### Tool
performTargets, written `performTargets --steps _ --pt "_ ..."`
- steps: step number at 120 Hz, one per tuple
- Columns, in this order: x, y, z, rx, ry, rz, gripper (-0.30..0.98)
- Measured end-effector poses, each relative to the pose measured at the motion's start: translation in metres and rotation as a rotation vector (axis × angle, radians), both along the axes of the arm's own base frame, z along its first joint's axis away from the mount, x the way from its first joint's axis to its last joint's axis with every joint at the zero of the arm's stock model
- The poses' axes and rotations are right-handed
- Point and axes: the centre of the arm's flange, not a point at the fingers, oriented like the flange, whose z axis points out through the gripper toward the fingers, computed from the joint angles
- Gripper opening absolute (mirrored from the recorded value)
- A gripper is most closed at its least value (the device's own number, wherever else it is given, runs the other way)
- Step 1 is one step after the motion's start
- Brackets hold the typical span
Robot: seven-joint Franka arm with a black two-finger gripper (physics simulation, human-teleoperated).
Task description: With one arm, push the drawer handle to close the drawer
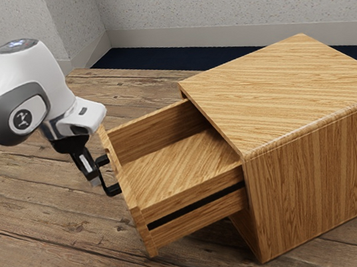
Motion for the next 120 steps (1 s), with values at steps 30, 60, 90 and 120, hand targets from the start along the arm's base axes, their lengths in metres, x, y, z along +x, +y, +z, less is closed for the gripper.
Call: performTargets --steps 30,60,90,120 --pt "0.012 -0.018 0.006 -0.001 -0.016 -0.046 -0.1" --pt "0.021 -0.037 0.006 -0.009 -0.017 -0.083 -0.1" --pt "0.031 -0.052 0.009 -0.017 -0.02 -0.112 -0.1" --pt "0.044 -0.071 0.007 -0.026 -0.015 -0.147 -0.1"
